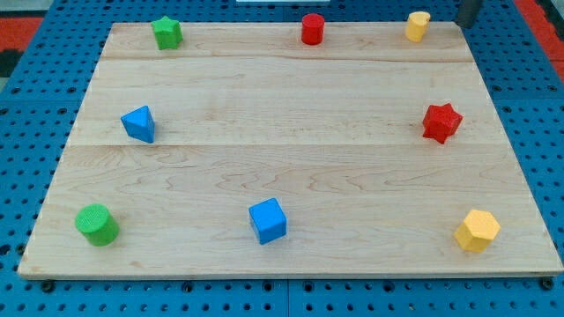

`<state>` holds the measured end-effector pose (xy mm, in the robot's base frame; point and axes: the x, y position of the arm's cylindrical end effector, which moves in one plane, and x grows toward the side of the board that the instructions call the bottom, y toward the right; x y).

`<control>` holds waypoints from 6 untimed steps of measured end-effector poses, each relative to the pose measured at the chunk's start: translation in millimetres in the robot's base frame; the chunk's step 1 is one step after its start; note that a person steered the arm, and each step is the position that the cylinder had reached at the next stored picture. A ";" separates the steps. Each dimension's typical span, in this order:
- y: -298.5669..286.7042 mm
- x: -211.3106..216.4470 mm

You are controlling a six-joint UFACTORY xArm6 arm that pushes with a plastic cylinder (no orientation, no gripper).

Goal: Push the heart towards the center of the board

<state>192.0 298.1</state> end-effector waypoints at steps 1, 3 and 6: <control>-57.1 -0.6; -139.2 2.7; -190.5 35.3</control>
